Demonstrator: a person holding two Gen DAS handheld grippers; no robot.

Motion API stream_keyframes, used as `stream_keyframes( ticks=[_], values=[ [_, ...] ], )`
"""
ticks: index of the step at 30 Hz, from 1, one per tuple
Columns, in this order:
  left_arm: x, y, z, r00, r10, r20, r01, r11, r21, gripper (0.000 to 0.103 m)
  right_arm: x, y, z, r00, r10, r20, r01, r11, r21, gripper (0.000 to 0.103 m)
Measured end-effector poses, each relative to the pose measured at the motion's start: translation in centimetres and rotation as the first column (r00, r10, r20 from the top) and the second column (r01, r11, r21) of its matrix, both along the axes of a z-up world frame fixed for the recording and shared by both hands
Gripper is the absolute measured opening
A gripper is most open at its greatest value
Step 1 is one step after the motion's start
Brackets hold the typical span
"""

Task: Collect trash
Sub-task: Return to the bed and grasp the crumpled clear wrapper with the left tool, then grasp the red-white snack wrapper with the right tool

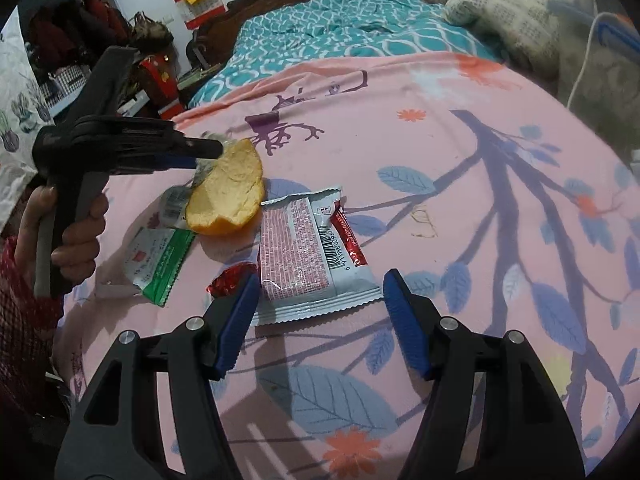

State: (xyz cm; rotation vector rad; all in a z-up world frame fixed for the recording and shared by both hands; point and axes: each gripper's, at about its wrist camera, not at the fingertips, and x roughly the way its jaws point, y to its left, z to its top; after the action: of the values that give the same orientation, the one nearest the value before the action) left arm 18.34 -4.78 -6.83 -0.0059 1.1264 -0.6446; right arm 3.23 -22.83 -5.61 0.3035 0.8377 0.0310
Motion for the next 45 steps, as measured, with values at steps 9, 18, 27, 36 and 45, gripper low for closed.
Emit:
stream_keyframes(
  ticks=[9, 18, 27, 36, 45],
  values=[
    [-0.5, 3.3, 3.6, 0.997, 0.042, 0.063, -0.033, 0.990, -0.140, 0.022, 0.4, 1.5, 0.0, 1.000, 0.028, 0.002, -0.027, 0.995, -0.100, 0.025],
    [-3.7, 7.4, 8.6, 0.987, 0.052, 0.151, -0.009, 0.962, -0.273, 0.022, 0.0, 0.2, 0.2, 1.000, -0.022, 0.021, 0.022, 0.999, -0.036, 0.024],
    [-5.7, 4.3, 9.4, 0.992, -0.054, 0.116, 0.090, 0.938, -0.334, 0.022, -1.7, -4.0, 1.3, 0.985, -0.156, 0.073, 0.152, 0.987, 0.055, 0.022],
    [-8.4, -6.7, 4.5, 0.968, -0.244, 0.052, 0.249, 0.942, -0.223, 0.022, -3.9, -9.1, 0.4, 0.959, -0.278, 0.057, 0.268, 0.953, 0.139, 0.020],
    [-9.7, -14.7, 2.2, 0.937, -0.348, 0.042, 0.350, 0.928, -0.127, 0.022, -6.2, -13.4, -0.2, 0.926, -0.375, 0.051, 0.363, 0.918, 0.159, 0.012]
  ],
)
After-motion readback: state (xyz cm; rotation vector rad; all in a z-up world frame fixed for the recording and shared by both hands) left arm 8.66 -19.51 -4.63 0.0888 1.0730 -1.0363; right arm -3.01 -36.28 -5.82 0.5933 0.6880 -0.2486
